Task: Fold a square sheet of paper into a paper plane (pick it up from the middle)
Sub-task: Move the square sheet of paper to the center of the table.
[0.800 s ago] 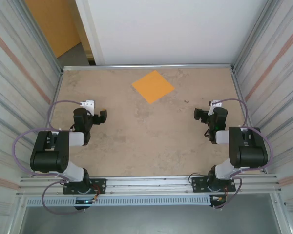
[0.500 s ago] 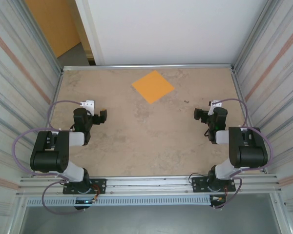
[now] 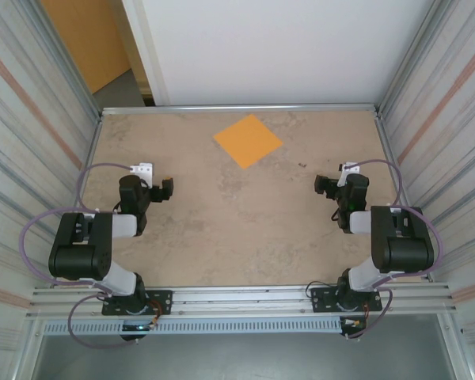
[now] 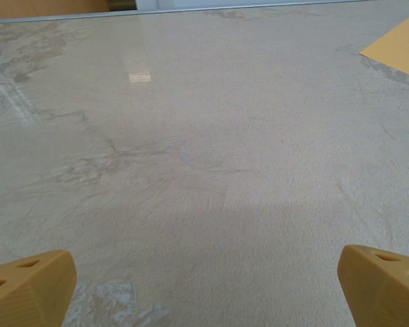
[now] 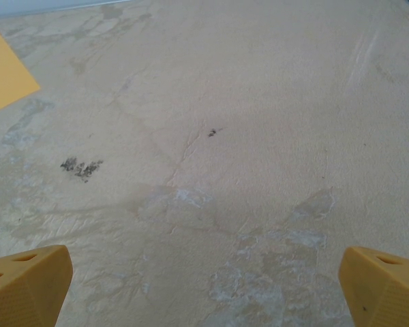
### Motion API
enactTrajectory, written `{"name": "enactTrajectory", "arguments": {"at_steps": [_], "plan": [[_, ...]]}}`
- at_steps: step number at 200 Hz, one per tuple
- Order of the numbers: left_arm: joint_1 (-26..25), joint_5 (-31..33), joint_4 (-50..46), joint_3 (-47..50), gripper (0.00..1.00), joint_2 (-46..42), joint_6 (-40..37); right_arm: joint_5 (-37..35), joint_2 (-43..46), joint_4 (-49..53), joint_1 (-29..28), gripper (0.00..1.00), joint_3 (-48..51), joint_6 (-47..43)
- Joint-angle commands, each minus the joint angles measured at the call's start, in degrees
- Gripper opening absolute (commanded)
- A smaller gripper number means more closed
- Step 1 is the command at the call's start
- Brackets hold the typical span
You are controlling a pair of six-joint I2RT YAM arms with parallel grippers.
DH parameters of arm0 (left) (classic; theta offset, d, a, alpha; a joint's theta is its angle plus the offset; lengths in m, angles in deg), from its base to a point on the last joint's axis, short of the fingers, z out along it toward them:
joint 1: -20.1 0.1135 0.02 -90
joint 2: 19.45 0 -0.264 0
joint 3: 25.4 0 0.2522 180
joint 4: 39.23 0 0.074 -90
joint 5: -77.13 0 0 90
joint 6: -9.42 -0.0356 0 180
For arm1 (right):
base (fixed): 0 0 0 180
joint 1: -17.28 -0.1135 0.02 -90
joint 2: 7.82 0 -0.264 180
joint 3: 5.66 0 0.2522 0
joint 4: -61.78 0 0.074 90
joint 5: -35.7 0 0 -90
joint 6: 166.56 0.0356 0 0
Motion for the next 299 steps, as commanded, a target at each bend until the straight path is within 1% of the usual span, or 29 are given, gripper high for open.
{"name": "enactTrajectory", "arguments": {"at_steps": [1, 24, 37, 47, 57, 71, 84, 98, 106, 120, 125, 137, 153, 168, 184, 194, 212, 232, 250, 264, 299], "plan": [[-0.2, 0.2, 1.4, -0.3, 0.99, 0.0, -0.8, 0.5, -0.3, -0.4, 0.3, 0.99, -1.1, -0.5], [-0.2, 0.7, 2.3, 0.2, 0.99, -0.4, -0.7, -1.0, 0.4, -1.0, -0.2, 0.99, -0.8, -0.6], [-0.2, 2.3, 2.9, 1.0, 0.99, -1.6, 0.2, -1.9, 2.8, 3.1, -0.8, 0.99, -2.1, -1.0], [-0.2, 3.3, 1.9, 1.3, 0.99, -3.9, 0.4, -3.0, 5.3, 8.1, -1.2, 0.99, -3.9, -1.1], [-0.2, 4.0, -2.5, 0.5, 0.99, -7.1, 0.8, -5.1, 7.8, 13.6, -1.8, 0.99, -6.0, -1.0], [-0.1, 6.1, -13.2, -2.8, 0.99, -11.9, 2.5, -7.2, 11.3, 22.1, -2.7, 0.99, -9.3, 1.1], [-0.2, 7.3, -21.0, -6.4, 0.99, -15.1, 5.7, -7.1, 13.2, 31.1, -3.1, 0.99, -14.1, 6.2], [-0.2, 6.3, -27.9, -10.3, 0.99, -17.6, 10.4, -6.4, 13.5, 42.0, -3.6, 0.99, -19.5, 11.9], [-0.2, 5.1, -32.3, -12.8, 0.99, -18.5, 14.2, -5.0, 13.1, 46.4, -4.2, 0.99, -22.9, 13.8], [-0.2, -2.0, -38.3, -17.0, 0.98, -19.3, 17.5, -4.9, 11.2, 54.4, -6.6, 0.99, -28.4, 16.0], [-0.2, -3.6, -40.4, -18.1, 0.99, -19.3, 19.3, -5.3, 10.3, 56.7, -7.6, 0.99, -30.1, 16.7], [-0.1, -6.4, -44.7, -21.0, 0.99, -18.4, 26.8, -5.9, 7.8, 61.7, -10.2, 0.99, -34.4, 19.0], [-0.2, -14.5, -47.6, -23.6, 0.99, -16.2, 30.6, -1.4, 2.7, 66.3, -13.2, 0.99, -40.1, 20.3], [-0.2, -20.8, -47.7, -24.5, 0.96, -13.3, 34.9, 2.2, -2.1, 68.1, -15.9, 1.0, -44.9, 22.1], [-0.7, -27.0, -43.7, -23.8, 0.91, -9.9, 39.2, 6.3, -7.8, 66.8, -18.2, 0.9, -48.8, 24.2], [-1.7, -28.7, -42.0, -23.8, 0.88, -7.7, 41.2, 8.6, -11.5, 65.5, -19.1, 0.84, -51.6, 25.7], [-4.6, -29.3, -40.7, -24.4, 0.83, -4.1, 42.8, 11.0, -18.5, 64.5, -20.1, 0.72, -57.4, 28.3], [-8.9, -27.4, -39.8, -25.5, 0.77, -0.7, 43.5, 12.7, -25.4, 63.7, -20.1, 0.6, -63.3, 31.2], [-12.6, -26.4, -39.0, -27.2, 0.72, 2.2, 44.6, 13.3, -31.2, 63.6, -20.1, 0.52, -68.3, 32.4], [-15.0, -26.1, -38.4, -28.6, 0.67, 4.7, 45.9, 12.7, -34.4, 63.6, -20.0, 0.49, -71.5, 32.9], [-17.9, -27.1, -36.5, -30.8, 0.63, 9.1, 48.8, 11.9, -40.7, 63.1, -19.1, 0.45, -77.0, 34.0]]}}
